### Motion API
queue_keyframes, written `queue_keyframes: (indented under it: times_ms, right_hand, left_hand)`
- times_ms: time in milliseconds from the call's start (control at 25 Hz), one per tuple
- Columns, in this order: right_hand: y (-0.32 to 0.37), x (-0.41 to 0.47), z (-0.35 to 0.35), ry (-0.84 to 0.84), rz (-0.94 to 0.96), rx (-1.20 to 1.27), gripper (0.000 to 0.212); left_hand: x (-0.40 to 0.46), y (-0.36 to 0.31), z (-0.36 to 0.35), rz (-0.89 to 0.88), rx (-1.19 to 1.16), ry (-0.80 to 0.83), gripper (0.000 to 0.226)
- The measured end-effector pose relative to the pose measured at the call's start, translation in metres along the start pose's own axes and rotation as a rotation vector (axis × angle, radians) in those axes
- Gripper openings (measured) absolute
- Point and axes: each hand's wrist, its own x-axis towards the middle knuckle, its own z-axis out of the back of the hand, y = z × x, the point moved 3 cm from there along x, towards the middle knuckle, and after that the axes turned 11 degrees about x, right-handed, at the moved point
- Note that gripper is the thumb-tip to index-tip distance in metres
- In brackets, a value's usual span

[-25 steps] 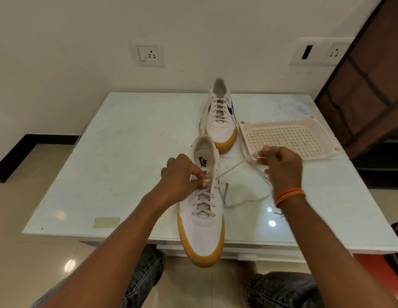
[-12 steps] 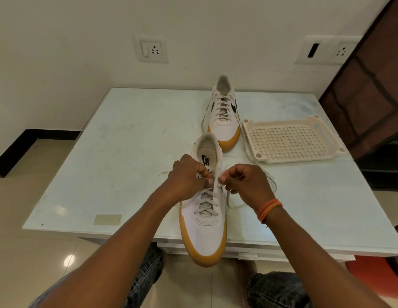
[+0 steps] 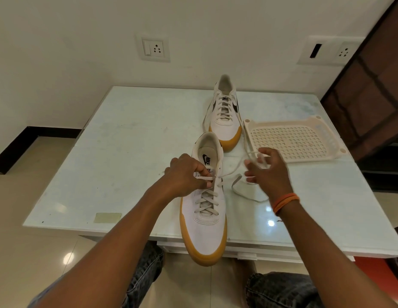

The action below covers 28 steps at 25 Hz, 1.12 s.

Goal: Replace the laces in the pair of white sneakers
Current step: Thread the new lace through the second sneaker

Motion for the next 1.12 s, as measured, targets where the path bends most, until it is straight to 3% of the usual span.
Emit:
queue_keyframes:
  times_ms: [80, 200, 360, 520, 640, 760, 920, 1000, 1120]
  right_hand:
    - [-0.005, -0.009, -0.021, 0.216, 0.042, -0.190, 0.037]
    - [-0.006, -0.023, -0.035, 0.298, 0.219, -0.393, 0.012]
    - [0.000, -0.024, -0.034, 0.248, 0.341, -0.413, 0.009]
    - [0.013, 0.009, 0.009, -0.025, 0.249, -0.166, 0.007]
    - [0.004, 0.017, 0.017, -0.093, 0.307, -0.288, 0.008]
    - [-0.006, 0.020, 0.016, 0.010, 0.089, -0.226, 0.035]
    - [0.011, 0.028, 0.063, -0.193, -0.086, -0.122, 0.012]
    - [0.008, 0.031, 0.087, -0.272, -0.095, -0.340, 0.008]
    - [-0.014, 0.028, 0.086, -0.102, -0.271, -0.735, 0.025]
  left_hand:
    - [0.001, 0.001, -0.001, 0.006, 0.000, 0.006, 0.017]
    - [0.001, -0.002, -0.001, 0.024, 0.027, -0.002, 0.018]
    - [-0.003, -0.004, 0.005, 0.052, 0.106, -0.046, 0.028]
    - [-0.011, -0.006, 0.014, 0.068, 0.199, -0.061, 0.032]
    - [-0.011, -0.009, 0.013, 0.067, 0.213, -0.059, 0.032]
    - [-0.010, -0.007, 0.011, 0.057, 0.161, -0.037, 0.025]
    - [-0.009, -0.006, 0.008, 0.047, 0.138, -0.048, 0.023]
    - [-0.008, -0.007, 0.007, 0.043, 0.156, -0.072, 0.024]
    - [-0.009, -0.008, 0.006, 0.041, 0.173, -0.077, 0.024]
